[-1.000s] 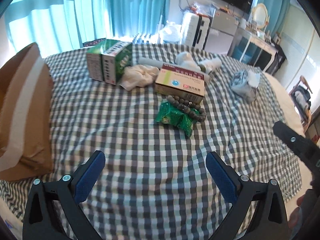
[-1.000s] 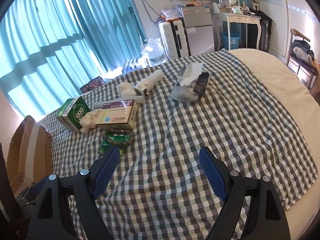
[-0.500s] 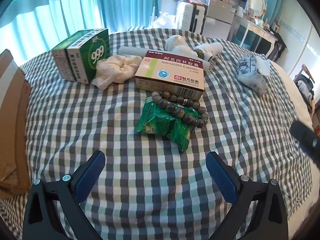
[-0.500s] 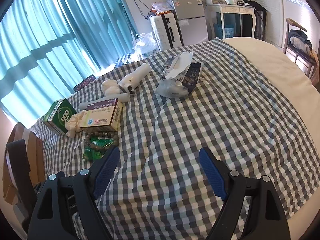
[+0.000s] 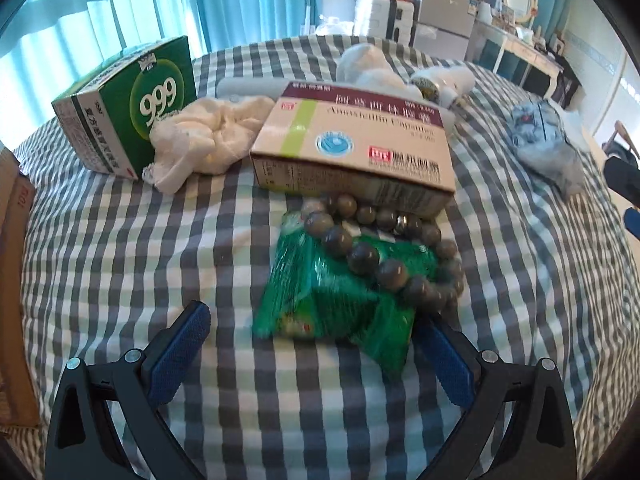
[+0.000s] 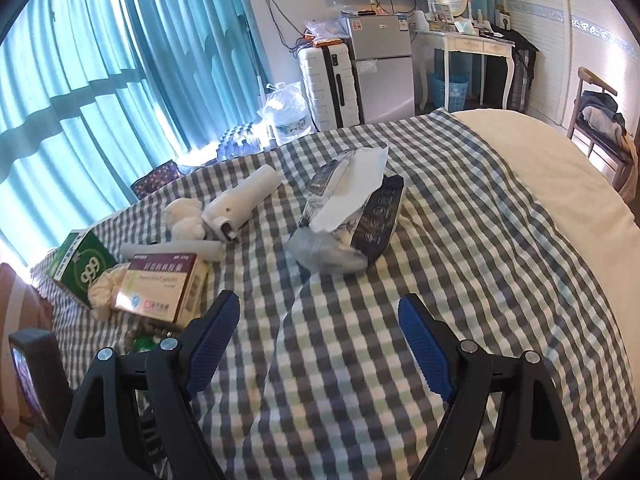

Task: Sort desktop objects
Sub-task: 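Grasp the green snack bag with the left tool while the right tool grasps the tissue packet, then carry the green bag and tissue packet to the box and release both inside, then move both tools back toward the green medicine box and bead bracelet, then grasp the green medicine box with the left tool while the right tool grasps the bead bracelet, then lift the green box with the left tool while the right tool lifts the bracelet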

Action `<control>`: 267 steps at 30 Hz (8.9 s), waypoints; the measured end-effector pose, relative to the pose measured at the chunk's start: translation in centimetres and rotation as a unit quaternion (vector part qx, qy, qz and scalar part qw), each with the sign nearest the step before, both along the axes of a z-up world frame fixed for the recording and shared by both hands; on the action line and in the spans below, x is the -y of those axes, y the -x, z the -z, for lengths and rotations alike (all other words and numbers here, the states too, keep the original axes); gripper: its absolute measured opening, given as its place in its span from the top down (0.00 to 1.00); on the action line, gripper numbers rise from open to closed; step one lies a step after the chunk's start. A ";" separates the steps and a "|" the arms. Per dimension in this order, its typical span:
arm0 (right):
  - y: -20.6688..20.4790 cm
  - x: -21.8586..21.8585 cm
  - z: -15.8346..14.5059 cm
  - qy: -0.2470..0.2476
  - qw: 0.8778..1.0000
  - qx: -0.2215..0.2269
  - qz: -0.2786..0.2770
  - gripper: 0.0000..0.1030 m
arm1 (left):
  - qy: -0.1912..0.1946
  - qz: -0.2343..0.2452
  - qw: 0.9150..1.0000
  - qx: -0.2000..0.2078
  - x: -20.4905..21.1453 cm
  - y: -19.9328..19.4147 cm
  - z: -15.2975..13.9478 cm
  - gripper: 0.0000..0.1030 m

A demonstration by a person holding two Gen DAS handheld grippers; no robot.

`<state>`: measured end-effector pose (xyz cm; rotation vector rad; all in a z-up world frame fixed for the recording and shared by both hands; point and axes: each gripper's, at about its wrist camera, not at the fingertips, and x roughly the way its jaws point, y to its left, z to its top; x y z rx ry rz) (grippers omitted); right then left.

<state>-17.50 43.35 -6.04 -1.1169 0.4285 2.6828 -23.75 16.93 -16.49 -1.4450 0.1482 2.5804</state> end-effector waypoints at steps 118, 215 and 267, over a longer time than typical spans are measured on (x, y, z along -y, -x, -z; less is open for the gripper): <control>-3.5 43.4 -12.7 0.076 0.915 -0.068 -0.389 0.47 | -0.059 -0.209 0.974 -0.059 35.1 -10.2 -16.1 0.09; 6.3 14.1 5.0 -0.002 0.977 0.110 -0.183 0.77 | -0.002 -0.080 0.993 -0.089 10.8 9.8 -4.5 0.15; 3.7 13.7 5.1 0.052 0.978 0.114 -0.170 0.99 | 0.002 -0.096 0.995 -0.031 11.5 -5.0 -5.5 0.20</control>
